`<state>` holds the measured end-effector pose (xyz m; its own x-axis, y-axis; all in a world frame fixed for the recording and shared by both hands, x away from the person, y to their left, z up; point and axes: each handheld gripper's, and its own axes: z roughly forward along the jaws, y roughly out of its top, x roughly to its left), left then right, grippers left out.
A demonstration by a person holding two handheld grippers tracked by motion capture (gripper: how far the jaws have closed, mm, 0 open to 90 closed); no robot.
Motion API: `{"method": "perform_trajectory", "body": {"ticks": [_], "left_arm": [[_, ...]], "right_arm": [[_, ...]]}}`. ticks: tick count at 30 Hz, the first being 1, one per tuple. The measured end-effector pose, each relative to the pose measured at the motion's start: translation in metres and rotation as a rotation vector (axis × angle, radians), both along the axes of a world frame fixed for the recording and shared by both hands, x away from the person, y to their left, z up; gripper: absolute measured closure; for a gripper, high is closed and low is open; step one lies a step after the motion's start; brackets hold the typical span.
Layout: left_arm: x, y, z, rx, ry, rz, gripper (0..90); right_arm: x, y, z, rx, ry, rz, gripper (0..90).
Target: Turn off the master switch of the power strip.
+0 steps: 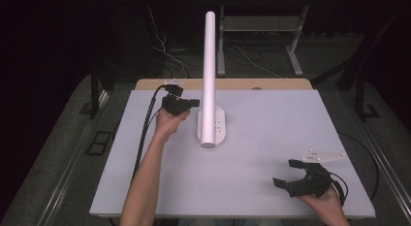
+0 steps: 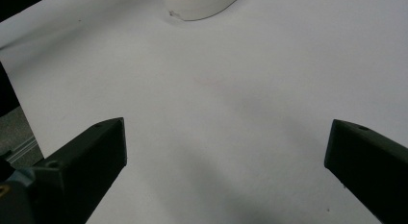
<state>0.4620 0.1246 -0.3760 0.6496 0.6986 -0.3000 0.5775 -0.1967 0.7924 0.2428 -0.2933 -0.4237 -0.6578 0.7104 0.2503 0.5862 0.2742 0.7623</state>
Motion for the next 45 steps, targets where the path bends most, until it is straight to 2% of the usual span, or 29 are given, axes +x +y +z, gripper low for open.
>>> {"method": "perform_trajectory", "body": {"ticks": [6, 7, 9, 10, 11, 12, 13, 14, 16, 17, 18, 19, 20, 21, 24, 29, 33, 34, 38, 44, 45], "left_arm": [[-0.008, 0.008, 0.007, -0.022, -0.020, 0.004, 82.8], [-0.009, 0.010, 0.008, -0.032, -0.021, 0.003, 74.2], [-0.013, 0.013, 0.010, -0.044, -0.018, 0.000, 64.9], [-0.015, 0.015, 0.010, -0.040, -0.021, -0.003, 64.9], [-0.017, 0.017, 0.011, -0.040, -0.029, -0.006, 59.7], [-0.019, 0.019, 0.011, -0.048, -0.031, -0.008, 47.5], [-0.023, 0.023, 0.012, -0.076, -0.031, -0.014, 39.8], [-0.023, 0.023, 0.012, -0.076, -0.031, -0.014, 31.5], [-0.028, 0.028, 0.012, -0.097, -0.027, -0.015, 20.4], [-0.028, 0.028, 0.012, -0.097, -0.027, -0.015, 13.3], [-0.030, 0.029, 0.012, -0.060, -0.016, -0.014, 5.4], [-0.030, 0.029, 0.012, -0.060, -0.016, -0.014, 0.0], [-0.035, 0.033, 0.012, -0.082, -0.019, -0.036, 0.0], [-0.035, 0.033, 0.012, -0.082, -0.019, -0.036, 0.0], [-0.044, 0.040, 0.014, -0.120, -0.033, -0.024, 0.0], [-0.061, 0.048, 0.019, -0.108, -0.050, -0.026, 0.0], [-0.076, 0.052, 0.021, -0.113, -0.071, -0.027, 0.0], [-0.083, 0.053, 0.021, -0.117, -0.075, -0.027, 0.0], [-0.094, 0.053, 0.019, -0.101, -0.095, -0.037, 0.0], [-0.117, 0.051, 0.011, -0.082, -0.104, -0.057, 0.0], [-0.117, 0.051, 0.011, -0.082, -0.104, -0.057, 0.0]], "right_arm": [[0.000, 0.001, 0.000, -0.001, -0.001, 0.002, 0.5], [0.000, 0.001, 0.000, 0.000, -0.003, 0.001, 0.5], [0.000, 0.001, 0.000, 0.000, -0.001, 0.000, 0.5], [0.000, 0.001, 0.000, 0.000, -0.002, 0.001, 0.5], [0.000, 0.001, 0.000, 0.001, -0.001, 0.001, 0.5], [0.000, 0.001, 0.000, 0.001, -0.002, 0.001, 0.5], [0.000, 0.001, 0.000, 0.001, -0.001, 0.002, 0.5], [0.000, 0.001, 0.000, 0.001, 0.001, 0.001, 0.5], [0.000, 0.001, 0.000, 0.001, -0.001, 0.002, 0.5], [-0.001, 0.001, 0.001, 0.001, 0.000, 0.001, 0.5], [-0.001, 0.001, 0.001, 0.001, 0.000, 0.001, 0.5], [0.000, 0.001, 0.001, 0.002, 0.000, 0.001, 0.5], [0.000, 0.001, 0.001, 0.002, -0.002, 0.001, 0.5], [0.000, 0.001, 0.001, 0.003, -0.002, 0.001, 0.5], [0.000, 0.001, 0.001, 0.003, -0.004, 0.001, 0.5], [-0.001, 0.001, 0.001, 0.003, -0.005, 0.002, 0.5], [-0.001, 0.001, 0.001, 0.003, -0.003, 0.004, 0.5], [-0.001, 0.002, 0.001, 0.002, -0.003, 0.004, 0.5], [-0.001, 0.002, 0.001, 0.002, -0.006, 0.005, 0.5], [-0.001, 0.003, 0.001, -0.002, -0.005, 0.007, 0.5], [-0.001, 0.003, 0.001, -0.002, -0.005, 0.007, 0.5]]}}
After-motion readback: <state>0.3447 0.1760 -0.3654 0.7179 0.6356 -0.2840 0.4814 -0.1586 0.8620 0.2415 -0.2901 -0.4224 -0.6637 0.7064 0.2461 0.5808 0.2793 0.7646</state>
